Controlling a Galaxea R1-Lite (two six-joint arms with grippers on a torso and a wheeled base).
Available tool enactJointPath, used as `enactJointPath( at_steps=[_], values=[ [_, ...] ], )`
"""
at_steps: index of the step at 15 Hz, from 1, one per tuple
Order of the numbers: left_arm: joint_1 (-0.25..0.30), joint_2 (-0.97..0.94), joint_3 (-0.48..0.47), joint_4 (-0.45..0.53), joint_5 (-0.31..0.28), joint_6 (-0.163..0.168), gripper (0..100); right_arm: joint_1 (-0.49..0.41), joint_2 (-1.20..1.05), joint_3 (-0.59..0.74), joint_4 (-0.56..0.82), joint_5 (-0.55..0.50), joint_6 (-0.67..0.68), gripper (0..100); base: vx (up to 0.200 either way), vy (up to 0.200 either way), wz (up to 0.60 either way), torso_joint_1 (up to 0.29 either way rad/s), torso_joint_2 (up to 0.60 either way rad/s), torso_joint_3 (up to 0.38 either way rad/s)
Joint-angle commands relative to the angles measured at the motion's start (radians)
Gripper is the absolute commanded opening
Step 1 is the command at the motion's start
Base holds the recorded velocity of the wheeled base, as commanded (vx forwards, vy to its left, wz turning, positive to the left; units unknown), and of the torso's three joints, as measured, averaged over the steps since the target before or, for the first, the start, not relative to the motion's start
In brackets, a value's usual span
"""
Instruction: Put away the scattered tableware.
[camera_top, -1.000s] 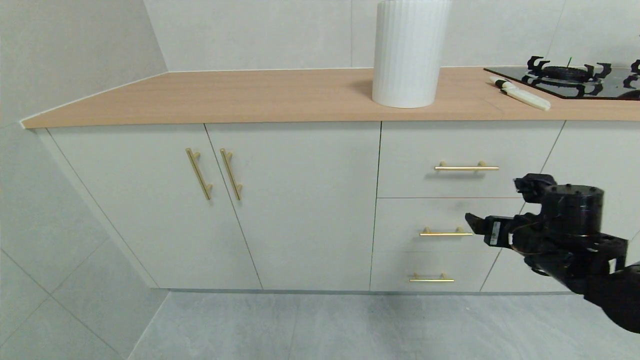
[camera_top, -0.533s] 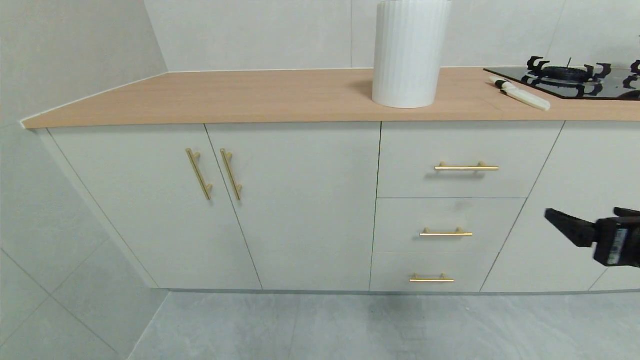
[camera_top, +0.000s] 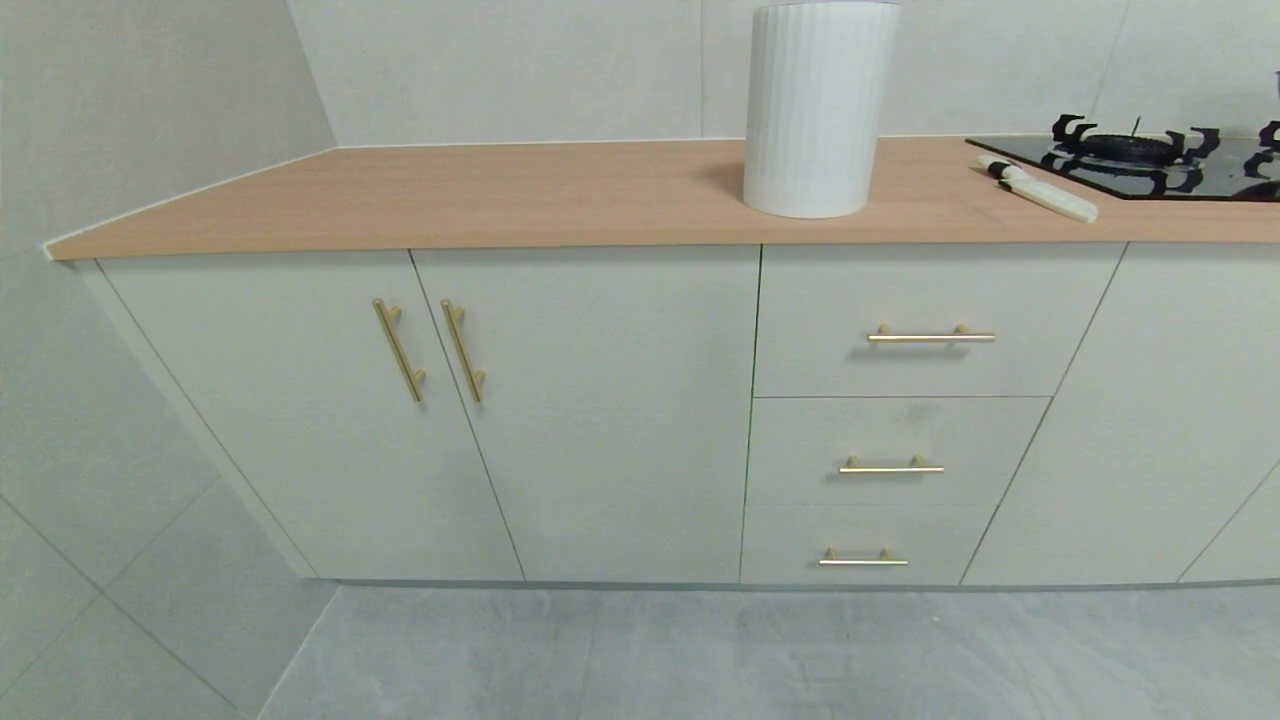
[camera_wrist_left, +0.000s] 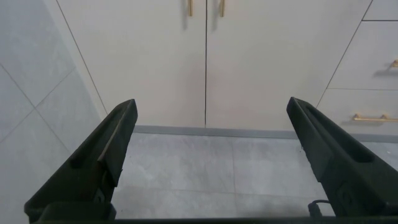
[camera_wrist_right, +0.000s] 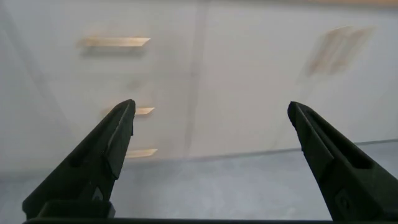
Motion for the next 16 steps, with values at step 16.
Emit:
enactJointPath(
  at_steps=[16],
  values=[
    [0.000,0.000,0.000,0.000,0.000,-0.001,100,-0.129,-0.323,0.517,-0.143,0.361,0.129,100,0.000,0.000,0.00,0.000,0.00,0.000]
  ],
)
